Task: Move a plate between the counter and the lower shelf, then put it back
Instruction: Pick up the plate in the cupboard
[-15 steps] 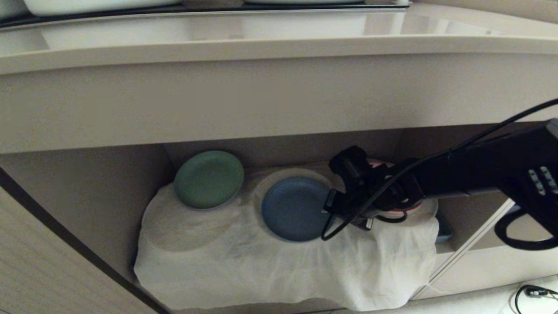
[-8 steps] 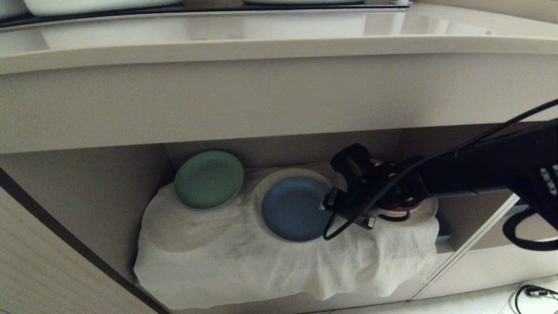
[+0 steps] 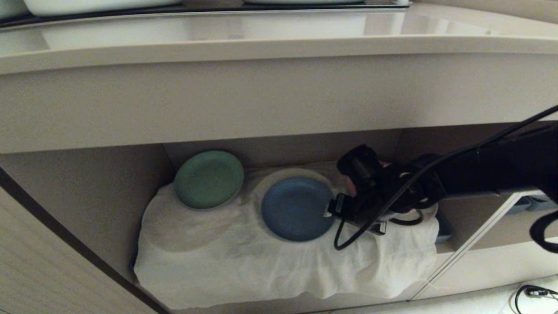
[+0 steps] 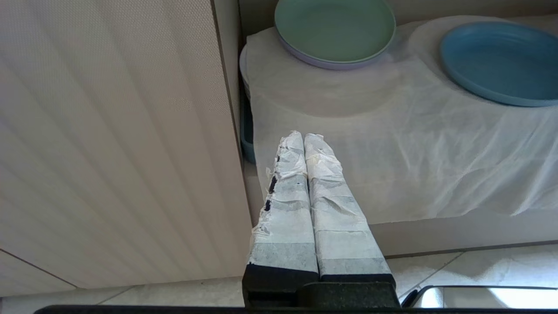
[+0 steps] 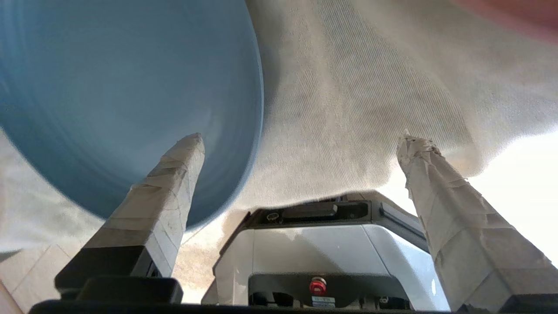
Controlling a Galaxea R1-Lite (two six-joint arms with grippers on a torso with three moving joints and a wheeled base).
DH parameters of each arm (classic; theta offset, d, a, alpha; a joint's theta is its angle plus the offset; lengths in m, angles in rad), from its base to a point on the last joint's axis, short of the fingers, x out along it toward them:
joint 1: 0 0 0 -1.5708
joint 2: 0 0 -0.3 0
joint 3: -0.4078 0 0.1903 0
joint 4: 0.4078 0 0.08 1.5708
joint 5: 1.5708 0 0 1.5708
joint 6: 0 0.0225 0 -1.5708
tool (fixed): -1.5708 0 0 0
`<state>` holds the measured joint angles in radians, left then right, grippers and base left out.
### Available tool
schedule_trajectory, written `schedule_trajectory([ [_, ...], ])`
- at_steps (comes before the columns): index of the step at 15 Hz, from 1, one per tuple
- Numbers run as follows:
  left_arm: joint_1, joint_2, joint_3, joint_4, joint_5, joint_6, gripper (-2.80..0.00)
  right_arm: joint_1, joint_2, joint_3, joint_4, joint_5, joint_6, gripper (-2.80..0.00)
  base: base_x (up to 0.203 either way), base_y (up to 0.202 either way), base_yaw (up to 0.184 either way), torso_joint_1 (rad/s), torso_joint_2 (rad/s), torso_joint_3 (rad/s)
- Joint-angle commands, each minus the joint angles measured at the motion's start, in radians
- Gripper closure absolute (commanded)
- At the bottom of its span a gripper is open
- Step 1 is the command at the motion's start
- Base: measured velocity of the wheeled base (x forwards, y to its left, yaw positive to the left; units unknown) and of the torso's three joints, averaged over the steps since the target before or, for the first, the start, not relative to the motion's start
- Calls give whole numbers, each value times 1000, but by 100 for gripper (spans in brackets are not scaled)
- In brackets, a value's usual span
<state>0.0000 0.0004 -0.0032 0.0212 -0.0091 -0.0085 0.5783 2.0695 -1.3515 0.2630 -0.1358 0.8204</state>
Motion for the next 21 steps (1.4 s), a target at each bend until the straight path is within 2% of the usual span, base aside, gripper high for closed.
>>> schedule_trajectory([
  [1, 0, 0, 0, 0, 0, 0, 0, 5, -31, 23, 2, -1, 4, -280, 0, 0, 0, 0, 0, 0],
  [15, 0, 0, 0, 0, 1, -1, 0, 89, -207, 284, 1, -22, -21, -280, 0, 0, 0, 0, 0, 0],
  [21, 0, 0, 0, 0, 0, -1, 0, 94, -285, 375, -3, -24, -23, -280, 0, 0, 0, 0, 0, 0],
])
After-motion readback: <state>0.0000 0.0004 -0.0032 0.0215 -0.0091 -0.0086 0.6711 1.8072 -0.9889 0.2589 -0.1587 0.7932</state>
